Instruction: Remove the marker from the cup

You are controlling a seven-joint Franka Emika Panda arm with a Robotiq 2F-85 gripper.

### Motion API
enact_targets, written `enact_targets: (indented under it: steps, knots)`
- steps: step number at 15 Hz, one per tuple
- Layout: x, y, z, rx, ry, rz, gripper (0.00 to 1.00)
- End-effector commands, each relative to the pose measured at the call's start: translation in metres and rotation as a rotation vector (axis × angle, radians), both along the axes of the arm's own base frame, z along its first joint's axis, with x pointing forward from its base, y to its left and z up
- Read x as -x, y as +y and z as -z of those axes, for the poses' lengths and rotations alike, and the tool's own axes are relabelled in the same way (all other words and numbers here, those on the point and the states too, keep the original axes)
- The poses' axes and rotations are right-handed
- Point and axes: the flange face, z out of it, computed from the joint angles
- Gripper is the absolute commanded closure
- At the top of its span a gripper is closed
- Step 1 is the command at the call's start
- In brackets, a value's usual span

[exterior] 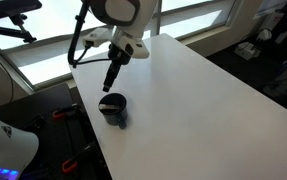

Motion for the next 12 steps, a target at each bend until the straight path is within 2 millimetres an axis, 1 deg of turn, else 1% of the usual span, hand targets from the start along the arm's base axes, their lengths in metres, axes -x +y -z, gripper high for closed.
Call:
enact_targets:
  steps: [1,3,6,8,12]
  knots:
    - [0.003,0.000,-0.007,-0.003,0.021,-0.001,0.00]
    - [0.004,0.000,-0.015,-0.006,0.023,-0.002,0.00]
    - [0.007,-0.001,-0.014,-0.006,0.027,-0.001,0.00]
    - [0.006,0.000,0.006,-0.003,0.033,-0.014,0.00]
    - [0.005,-0.003,0.032,0.014,0.052,-0.016,0.00]
